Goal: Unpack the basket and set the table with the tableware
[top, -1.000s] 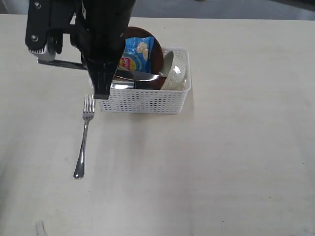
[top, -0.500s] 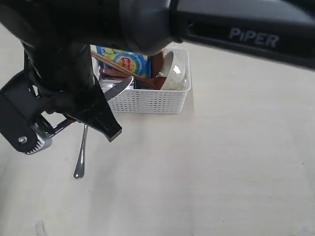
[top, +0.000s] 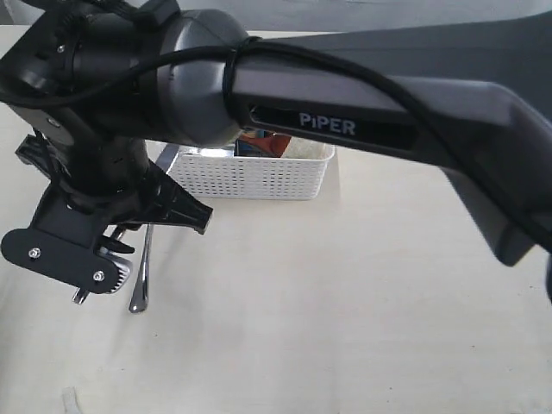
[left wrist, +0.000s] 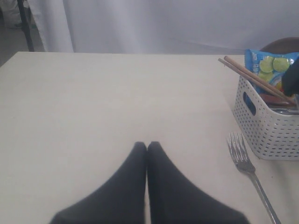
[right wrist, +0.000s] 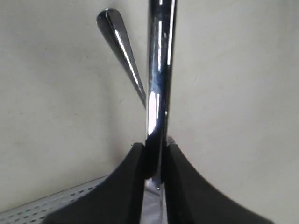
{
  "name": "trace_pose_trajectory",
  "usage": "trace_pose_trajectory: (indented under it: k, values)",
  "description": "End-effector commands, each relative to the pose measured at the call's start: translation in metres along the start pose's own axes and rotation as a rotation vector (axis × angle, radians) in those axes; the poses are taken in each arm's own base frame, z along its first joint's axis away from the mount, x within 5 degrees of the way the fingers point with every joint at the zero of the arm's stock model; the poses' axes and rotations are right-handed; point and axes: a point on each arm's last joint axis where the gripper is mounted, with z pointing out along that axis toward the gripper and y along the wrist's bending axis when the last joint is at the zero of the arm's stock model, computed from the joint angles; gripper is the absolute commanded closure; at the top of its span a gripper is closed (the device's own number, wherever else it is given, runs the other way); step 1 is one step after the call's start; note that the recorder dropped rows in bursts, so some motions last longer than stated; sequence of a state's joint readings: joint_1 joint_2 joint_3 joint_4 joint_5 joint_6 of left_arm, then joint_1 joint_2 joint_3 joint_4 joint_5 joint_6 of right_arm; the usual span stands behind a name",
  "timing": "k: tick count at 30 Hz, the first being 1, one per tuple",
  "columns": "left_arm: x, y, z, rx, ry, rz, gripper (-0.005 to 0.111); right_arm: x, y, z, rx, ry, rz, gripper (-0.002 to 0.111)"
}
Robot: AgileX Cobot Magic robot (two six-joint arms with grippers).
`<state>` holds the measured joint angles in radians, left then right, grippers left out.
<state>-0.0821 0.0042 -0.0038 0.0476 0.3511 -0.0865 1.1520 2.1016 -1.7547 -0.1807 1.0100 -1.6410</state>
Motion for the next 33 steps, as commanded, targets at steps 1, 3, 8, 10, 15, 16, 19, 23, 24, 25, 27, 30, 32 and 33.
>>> trace_pose_trajectory:
  k: [1, 3, 8, 10, 15, 16, 19, 23, 24, 25, 27, 30, 32, 33]
  values:
    - [0.000, 0.000, 0.000, -0.005, -0.009, 0.010, 0.107, -0.002, -0.005, 0.005, 0.043, 0.004, -0.098, 0.109]
    - [0.000, 0.000, 0.000, -0.005, -0.009, 0.010, 0.107, -0.003, -0.006, 0.006, 0.050, 0.005, -0.126, 0.109]
    - [0.000, 0.000, 0.000, -0.005, -0.009, 0.010, 0.107, -0.015, -0.009, 0.013, 0.066, -0.013, -0.205, 0.109]
    - [0.000, 0.000, 0.000, -0.005, -0.009, 0.010, 0.107, -0.016, -0.011, 0.019, 0.082, -0.017, -0.214, 0.109]
    - [0.000, 0.000, 0.000, -0.005, -0.009, 0.010, 0.107, -0.019, -0.015, 0.035, 0.111, -0.015, -0.246, 0.109]
    - [0.000, 0.000, 0.000, -0.005, -0.009, 0.010, 0.107, -0.020, -0.015, 0.038, 0.112, -0.015, -0.259, 0.109]
    - [0.000, 0.000, 0.000, -0.005, -0.009, 0.010, 0.107, -0.021, -0.016, 0.044, 0.125, -0.013, -0.275, 0.109]
    - [0.000, 0.000, 0.000, -0.005, -0.009, 0.010, 0.107, -0.022, -0.015, 0.058, 0.113, -0.010, -0.292, 0.109]
    - [0.000, 0.000, 0.000, -0.005, -0.009, 0.010, 0.107, -0.022, -0.015, 0.062, 0.112, -0.010, -0.294, 0.109]
    - [0.000, 0.000, 0.000, -0.005, -0.009, 0.010, 0.107, -0.023, -0.015, 0.066, 0.112, -0.011, -0.295, 0.109]
    - [0.000, 0.000, 0.000, -0.005, -0.009, 0.010, 0.107, -0.023, -0.014, 0.072, 0.107, -0.012, -0.295, 0.109]
    - [0.000, 0.000, 0.000, -0.005, -0.009, 0.010, 0.107, -0.019, -0.013, 0.077, 0.105, -0.010, -0.282, 0.109]
    - [0.000, 0.000, 0.000, -0.005, -0.009, 0.010, 0.107, -0.014, -0.012, 0.078, 0.102, -0.008, -0.273, 0.109]
    - [0.000, 0.000, 0.000, -0.005, -0.009, 0.010, 0.107, -0.012, -0.012, 0.078, 0.103, -0.006, -0.268, 0.109]
